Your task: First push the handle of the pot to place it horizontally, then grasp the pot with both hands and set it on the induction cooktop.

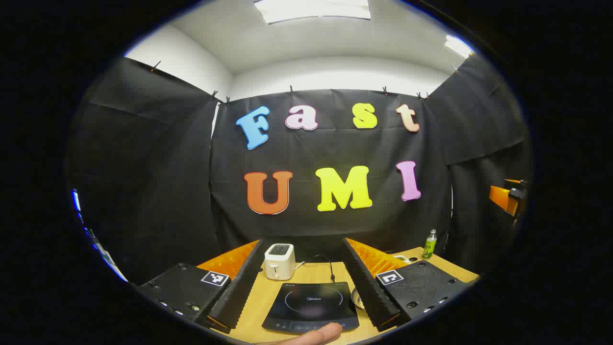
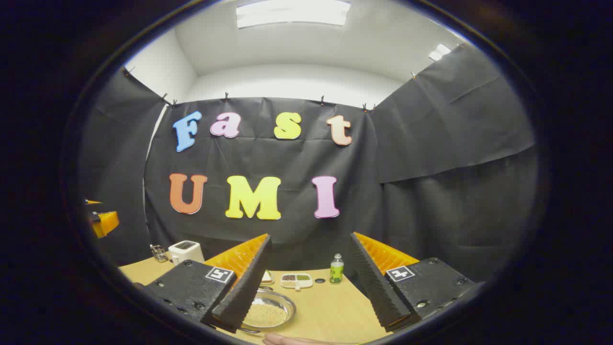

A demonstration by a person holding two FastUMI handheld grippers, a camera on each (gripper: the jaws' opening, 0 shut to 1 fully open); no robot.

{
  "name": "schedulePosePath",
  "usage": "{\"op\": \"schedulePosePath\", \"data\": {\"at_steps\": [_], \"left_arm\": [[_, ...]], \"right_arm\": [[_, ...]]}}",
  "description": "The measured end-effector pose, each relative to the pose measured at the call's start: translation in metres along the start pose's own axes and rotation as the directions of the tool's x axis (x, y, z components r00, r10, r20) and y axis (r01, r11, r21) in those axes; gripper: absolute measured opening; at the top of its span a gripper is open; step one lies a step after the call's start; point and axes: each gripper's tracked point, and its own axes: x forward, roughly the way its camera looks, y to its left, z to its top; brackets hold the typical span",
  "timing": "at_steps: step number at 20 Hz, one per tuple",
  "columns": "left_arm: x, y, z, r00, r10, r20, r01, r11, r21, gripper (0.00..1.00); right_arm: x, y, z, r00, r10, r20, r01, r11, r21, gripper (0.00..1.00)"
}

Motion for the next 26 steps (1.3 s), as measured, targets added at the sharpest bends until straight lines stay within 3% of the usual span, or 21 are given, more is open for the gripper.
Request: {"op": "schedulePosePath", "data": {"at_steps": [11, 13, 14, 22, 26], "left_arm": [[-0.001, 0.001, 0.003, 1.0, -0.016, 0.022, 0.016, 1.0, -0.01, 0.96], [-0.001, 0.0, 0.0, 1.0, -0.025, 0.019, 0.025, 1.0, -0.01, 0.96], [-0.001, 0.0, 0.0, 0.999, -0.027, 0.019, 0.027, 1.0, -0.008, 0.96], [-0.004, -0.009, -0.02, 0.999, -0.044, -0.023, 0.044, 0.999, 0.021, 0.96], [-0.007, -0.01, -0.023, 0.998, -0.055, -0.029, 0.055, 0.998, 0.013, 0.96]], "right_arm": [[0.003, -0.006, -0.003, 1.0, -0.006, -0.005, 0.006, 1.0, 0.006, 0.96], [0.006, -0.003, -0.006, 1.0, -0.002, -0.016, 0.003, 1.0, 0.012, 1.0], [0.007, -0.002, -0.009, 1.0, -0.001, -0.022, 0.001, 1.0, 0.012, 0.96], [0.032, 0.012, -0.039, 0.995, 0.027, -0.099, -0.025, 0.999, 0.02, 0.99], [0.038, 0.04, -0.063, 0.975, 0.138, -0.172, -0.121, 0.987, 0.105, 0.87]]}}
